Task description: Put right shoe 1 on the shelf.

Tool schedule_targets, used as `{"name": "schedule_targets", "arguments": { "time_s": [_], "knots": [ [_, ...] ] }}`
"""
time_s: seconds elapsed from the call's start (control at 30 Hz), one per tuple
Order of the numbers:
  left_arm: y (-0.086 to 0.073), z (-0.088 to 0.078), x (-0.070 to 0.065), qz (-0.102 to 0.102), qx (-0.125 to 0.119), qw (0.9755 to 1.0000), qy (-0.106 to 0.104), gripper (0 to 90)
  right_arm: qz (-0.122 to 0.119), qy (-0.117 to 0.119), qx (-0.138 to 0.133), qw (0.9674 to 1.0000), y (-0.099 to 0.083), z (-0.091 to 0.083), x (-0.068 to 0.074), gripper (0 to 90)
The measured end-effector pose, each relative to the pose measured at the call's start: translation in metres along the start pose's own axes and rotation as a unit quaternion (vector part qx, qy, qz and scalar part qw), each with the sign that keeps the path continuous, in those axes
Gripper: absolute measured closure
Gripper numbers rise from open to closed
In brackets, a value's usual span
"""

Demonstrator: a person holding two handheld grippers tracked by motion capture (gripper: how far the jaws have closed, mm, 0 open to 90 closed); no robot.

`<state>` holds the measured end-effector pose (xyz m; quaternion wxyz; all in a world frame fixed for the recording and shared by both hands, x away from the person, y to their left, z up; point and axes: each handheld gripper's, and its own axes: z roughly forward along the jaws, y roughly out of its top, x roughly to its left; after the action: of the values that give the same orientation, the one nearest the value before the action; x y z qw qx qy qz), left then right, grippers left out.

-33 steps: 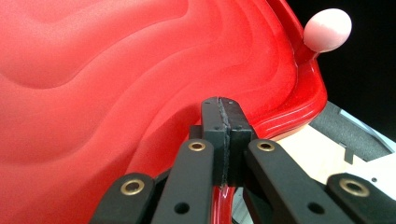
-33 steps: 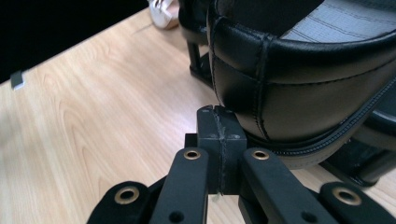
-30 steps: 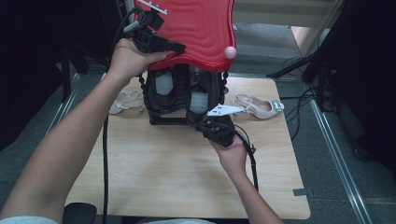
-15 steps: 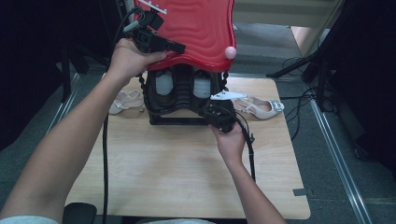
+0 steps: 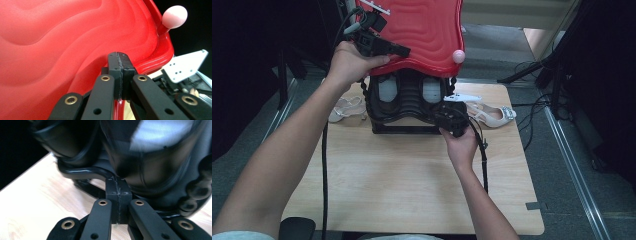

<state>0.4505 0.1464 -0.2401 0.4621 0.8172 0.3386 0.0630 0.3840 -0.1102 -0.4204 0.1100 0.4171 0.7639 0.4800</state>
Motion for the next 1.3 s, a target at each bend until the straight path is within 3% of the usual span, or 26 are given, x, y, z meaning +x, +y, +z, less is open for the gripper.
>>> {"name": "schedule_targets", "arguments": {
  "time_s": [0.1,0.23,0.3,0.4,0.47,0.57,0.7,0.9,0.97,1.07,1.2,1.3],
  "knots": [
    [0.000,-0.001,0.000,0.000,0.002,1.0000,0.001,90.0,-0.011,0.006,-0.005,0.9999,-0.003,-0.008,0.003,90.0],
    [0.001,-0.001,-0.001,-0.009,-0.001,1.0000,0.000,88.6,-0.004,0.031,-0.010,0.9995,-0.008,-0.019,0.002,90.0],
    [0.003,-0.004,-0.003,-0.016,-0.006,0.9999,-0.004,79.6,-0.001,0.039,-0.004,0.9992,-0.011,-0.023,0.002,84.8],
    [0.004,-0.012,-0.010,-0.004,-0.017,0.9998,-0.012,77.4,-0.012,0.042,0.002,0.9991,-0.016,-0.027,0.003,82.4],
    [0.003,-0.017,-0.015,0.003,-0.014,0.9997,-0.019,73.9,-0.007,0.049,0.009,0.9987,-0.021,-0.029,0.003,78.7],
    [-0.004,-0.023,-0.023,0.012,-0.015,0.9994,-0.031,68.8,-0.020,0.067,-0.003,0.9975,-0.030,-0.032,0.002,66.0],
    [-0.019,-0.029,-0.029,0.008,-0.012,0.9991,-0.040,64.4,-0.010,0.077,0.004,0.9970,-0.040,-0.035,0.004,55.0],
    [-0.049,-0.032,-0.034,-0.002,0.001,0.9988,-0.048,60.5,-0.001,0.083,0.012,0.9965,-0.055,-0.040,0.007,47.9],
    [-0.058,-0.031,-0.036,-0.001,0.004,0.9986,-0.052,58.4,-0.002,0.078,0.015,0.9968,-0.058,-0.041,0.008,46.4],
    [-0.076,-0.029,-0.039,-0.006,-0.002,0.9972,-0.075,49.6,-0.004,0.076,0.019,0.9969,-0.061,-0.042,0.009,45.1],
    [-0.098,-0.024,-0.041,-0.006,-0.001,0.9970,-0.077,46.7,0.008,0.101,0.032,0.9944,-0.065,-0.039,0.007,45.2],
    [-0.112,-0.020,-0.040,-0.008,-0.002,0.9971,-0.076,45.2,0.004,0.096,0.034,0.9948,-0.073,-0.040,0.008,46.7]
  ]
}}
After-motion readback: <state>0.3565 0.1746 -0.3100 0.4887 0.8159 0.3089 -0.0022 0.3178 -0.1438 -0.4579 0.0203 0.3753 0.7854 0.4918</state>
